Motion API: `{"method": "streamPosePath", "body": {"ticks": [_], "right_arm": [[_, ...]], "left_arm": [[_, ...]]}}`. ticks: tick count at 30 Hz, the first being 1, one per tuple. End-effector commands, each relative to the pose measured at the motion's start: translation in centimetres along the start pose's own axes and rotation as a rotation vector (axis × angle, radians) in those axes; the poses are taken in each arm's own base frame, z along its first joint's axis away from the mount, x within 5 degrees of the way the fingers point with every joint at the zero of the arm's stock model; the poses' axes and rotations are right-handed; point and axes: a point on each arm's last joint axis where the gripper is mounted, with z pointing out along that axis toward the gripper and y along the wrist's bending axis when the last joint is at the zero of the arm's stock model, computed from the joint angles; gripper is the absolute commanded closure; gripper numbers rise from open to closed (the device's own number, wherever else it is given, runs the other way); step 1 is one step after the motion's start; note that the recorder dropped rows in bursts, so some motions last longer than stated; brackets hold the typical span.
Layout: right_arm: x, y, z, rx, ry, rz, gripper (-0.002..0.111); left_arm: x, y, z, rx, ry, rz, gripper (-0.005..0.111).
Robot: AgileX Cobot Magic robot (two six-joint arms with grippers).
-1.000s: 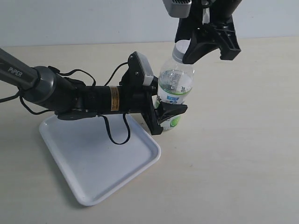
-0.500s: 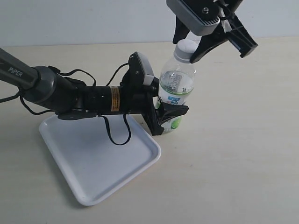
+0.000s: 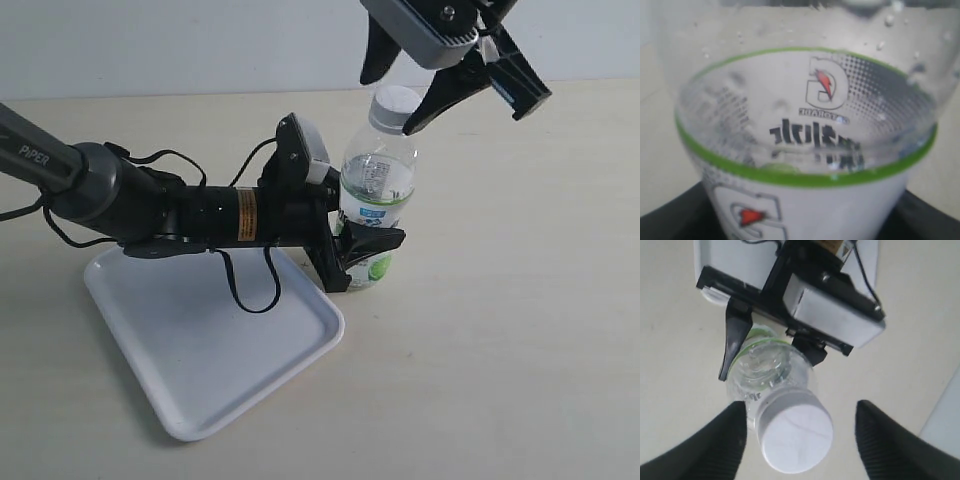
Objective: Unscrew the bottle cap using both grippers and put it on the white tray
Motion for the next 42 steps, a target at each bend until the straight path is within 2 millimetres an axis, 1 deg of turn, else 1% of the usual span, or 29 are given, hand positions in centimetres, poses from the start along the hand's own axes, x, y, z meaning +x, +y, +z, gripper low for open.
{"method": "streamPosePath", "body": {"ticks": [1,4,9,16,17,19,23,25,29,31,34,38,42], "right_arm": [[-0.9,-0.2,-0.9,0.044,-0.054,0.069,0.029],[-0.9,-0.2,-0.9,0.042,-0.059,0.185,0.026],[-0.8,-0.2,-0.9,0.031,-0.061,0.532,0.026],[-0.8,-0.3,-0.9,0.024,-0.071,1.177,0.026],[-0.8,-0.2,-0.9,0.01,-0.07,1.307,0.026],[-0.6,-0.1,-0.9,0.013,-0.049,1.393,0.026],[-0.2,0.0,-0.9,0.034,-0.004,1.512,0.027],[-0.2,0.0,-0.9,0.036,0.0,1.539,0.028],[-0.1,-0.1,-0.9,0.046,-0.004,1.547,0.028],[0.1,-0.2,-0.9,0.076,-0.001,1.541,0.028],[0.4,-0.4,-0.9,0.124,0.012,1.576,0.028],[0.4,-0.5,-1.0,0.128,0.008,1.593,0.028],[0.5,-0.4,-0.4,0.101,0.023,1.601,0.032]], "left_arm": [[0.8,0.0,-0.1,-0.015,0.064,-0.005,0.106],[0.7,0.1,0.0,-0.019,0.057,-0.005,0.106],[0.5,0.3,0.1,-0.024,0.053,-0.001,0.106],[0.5,0.3,0.1,-0.022,0.053,0.0,0.106],[0.5,0.3,0.1,-0.023,0.053,-0.004,0.106],[0.5,0.3,0.1,-0.021,0.054,-0.006,0.106],[0.5,0.2,0.1,-0.018,0.055,-0.003,0.106],[0.5,0.2,0.1,-0.018,0.055,-0.003,0.106],[0.5,0.2,0.1,-0.018,0.055,-0.003,0.106],[0.5,0.2,0.1,-0.018,0.055,-0.003,0.106],[0.5,0.2,0.1,-0.018,0.055,-0.003,0.106],[0.5,0.2,0.1,-0.018,0.055,-0.003,0.106],[0.5,0.2,0.1,-0.018,0.055,-0.003,0.106]]}}
